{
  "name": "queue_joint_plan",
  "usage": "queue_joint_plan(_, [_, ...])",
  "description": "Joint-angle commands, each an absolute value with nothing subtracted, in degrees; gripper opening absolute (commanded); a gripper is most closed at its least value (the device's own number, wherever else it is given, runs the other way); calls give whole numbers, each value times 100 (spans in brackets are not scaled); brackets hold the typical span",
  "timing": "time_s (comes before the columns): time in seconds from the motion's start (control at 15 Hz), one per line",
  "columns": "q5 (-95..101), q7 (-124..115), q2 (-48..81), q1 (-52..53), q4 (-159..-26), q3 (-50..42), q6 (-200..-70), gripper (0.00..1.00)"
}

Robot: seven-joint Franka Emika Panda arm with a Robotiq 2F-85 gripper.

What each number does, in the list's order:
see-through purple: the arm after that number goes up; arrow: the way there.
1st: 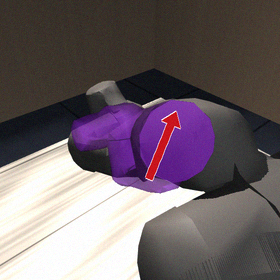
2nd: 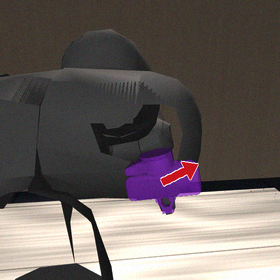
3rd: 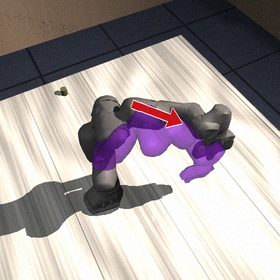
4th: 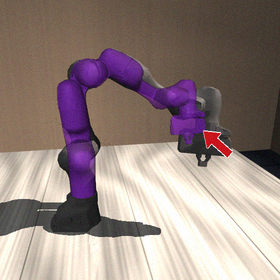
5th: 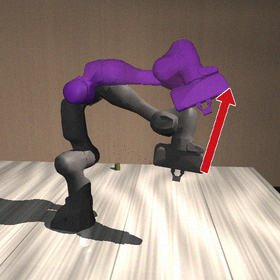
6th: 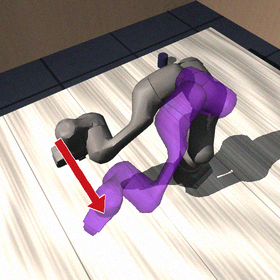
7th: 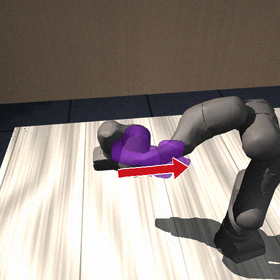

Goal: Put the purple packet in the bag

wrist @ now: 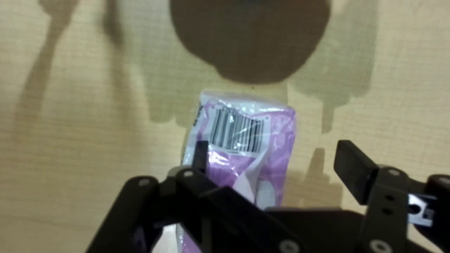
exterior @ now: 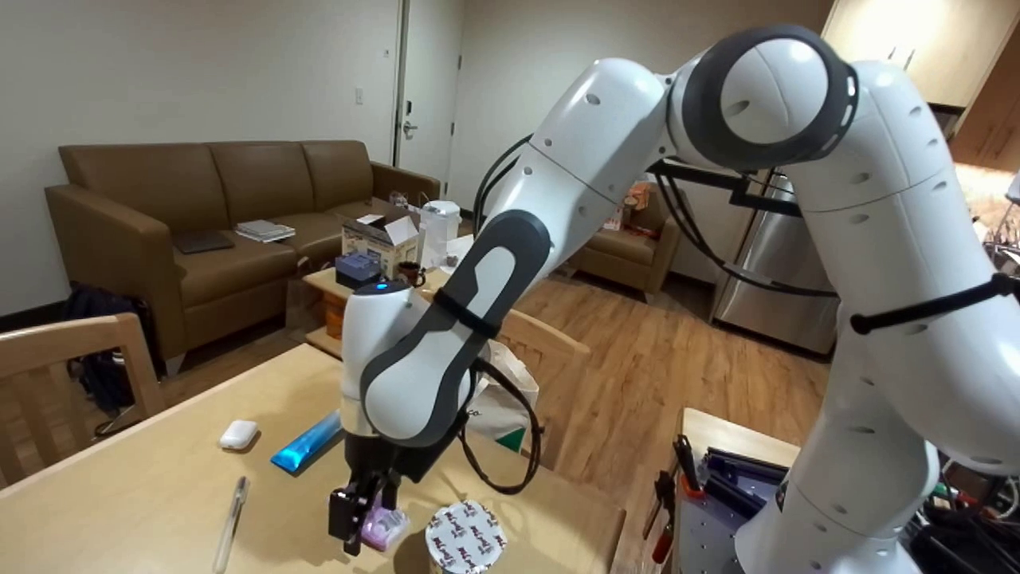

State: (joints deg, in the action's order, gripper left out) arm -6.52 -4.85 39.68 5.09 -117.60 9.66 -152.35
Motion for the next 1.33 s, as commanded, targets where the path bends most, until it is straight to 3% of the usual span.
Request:
queue_joint_plan(0.0, [-832,-132,4348,294,-11369,1122,-14977,60])
queue_joint_plan(0.6, [-481,-363,4125,560,-10764,690,-13557,4])
queue_joint_plan(0.73, [-432,-389,3950,587,-10706,576,-13307,0])
queue_joint_plan(1.27, [-504,-577,3056,447,-11365,165,-13587,2])
